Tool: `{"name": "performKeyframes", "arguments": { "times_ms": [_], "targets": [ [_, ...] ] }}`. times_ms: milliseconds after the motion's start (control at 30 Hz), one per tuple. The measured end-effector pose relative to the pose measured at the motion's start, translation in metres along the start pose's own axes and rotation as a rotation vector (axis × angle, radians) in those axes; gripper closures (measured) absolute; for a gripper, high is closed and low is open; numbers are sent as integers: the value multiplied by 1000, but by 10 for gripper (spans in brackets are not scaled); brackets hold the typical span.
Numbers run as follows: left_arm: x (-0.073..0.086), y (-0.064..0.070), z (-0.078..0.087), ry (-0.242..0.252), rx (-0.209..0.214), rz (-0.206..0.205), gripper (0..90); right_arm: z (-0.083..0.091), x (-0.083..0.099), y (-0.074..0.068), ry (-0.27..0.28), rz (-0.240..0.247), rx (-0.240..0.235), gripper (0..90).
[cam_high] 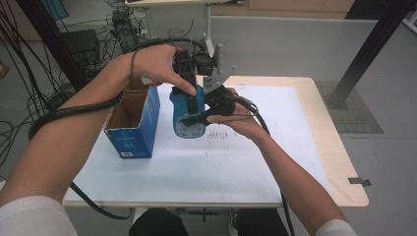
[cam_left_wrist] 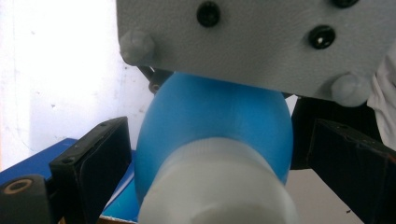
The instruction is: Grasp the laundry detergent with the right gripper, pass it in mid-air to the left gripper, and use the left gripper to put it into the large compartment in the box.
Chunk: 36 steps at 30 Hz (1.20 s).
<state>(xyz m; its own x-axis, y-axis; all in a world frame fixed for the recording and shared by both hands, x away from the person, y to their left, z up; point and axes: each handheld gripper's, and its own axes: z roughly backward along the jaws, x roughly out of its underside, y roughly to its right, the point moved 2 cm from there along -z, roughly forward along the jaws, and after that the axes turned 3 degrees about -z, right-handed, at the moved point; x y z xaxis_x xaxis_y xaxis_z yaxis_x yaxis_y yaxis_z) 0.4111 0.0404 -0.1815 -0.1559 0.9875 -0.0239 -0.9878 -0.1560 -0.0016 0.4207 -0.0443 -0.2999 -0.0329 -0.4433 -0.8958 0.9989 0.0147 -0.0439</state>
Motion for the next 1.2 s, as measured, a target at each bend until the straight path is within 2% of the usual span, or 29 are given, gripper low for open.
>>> {"name": "performKeyframes", "arguments": {
  "times_ms": [67, 233, 400, 800, 1200],
  "targets": [
    [0, 0, 0, -3, -2, -1, 67, 0, 0, -1, 5, -13, -11, 436],
    [-1, 2, 0, 7, -2, -5, 68, 0, -1, 0, 3, 7, 0, 436],
    [-1, 1, 0, -2, -8, -8, 69, 0, -1, -1, -2, -4, -4, 436],
    [0, 1, -2, -8, -9, -11, 71, 0, -2, -1, 6, 15, 1, 436],
    [1, 2, -2, -13, -14, -11, 75, 2, -3, -2, 6, 7, 4, 436]
  ]
}}
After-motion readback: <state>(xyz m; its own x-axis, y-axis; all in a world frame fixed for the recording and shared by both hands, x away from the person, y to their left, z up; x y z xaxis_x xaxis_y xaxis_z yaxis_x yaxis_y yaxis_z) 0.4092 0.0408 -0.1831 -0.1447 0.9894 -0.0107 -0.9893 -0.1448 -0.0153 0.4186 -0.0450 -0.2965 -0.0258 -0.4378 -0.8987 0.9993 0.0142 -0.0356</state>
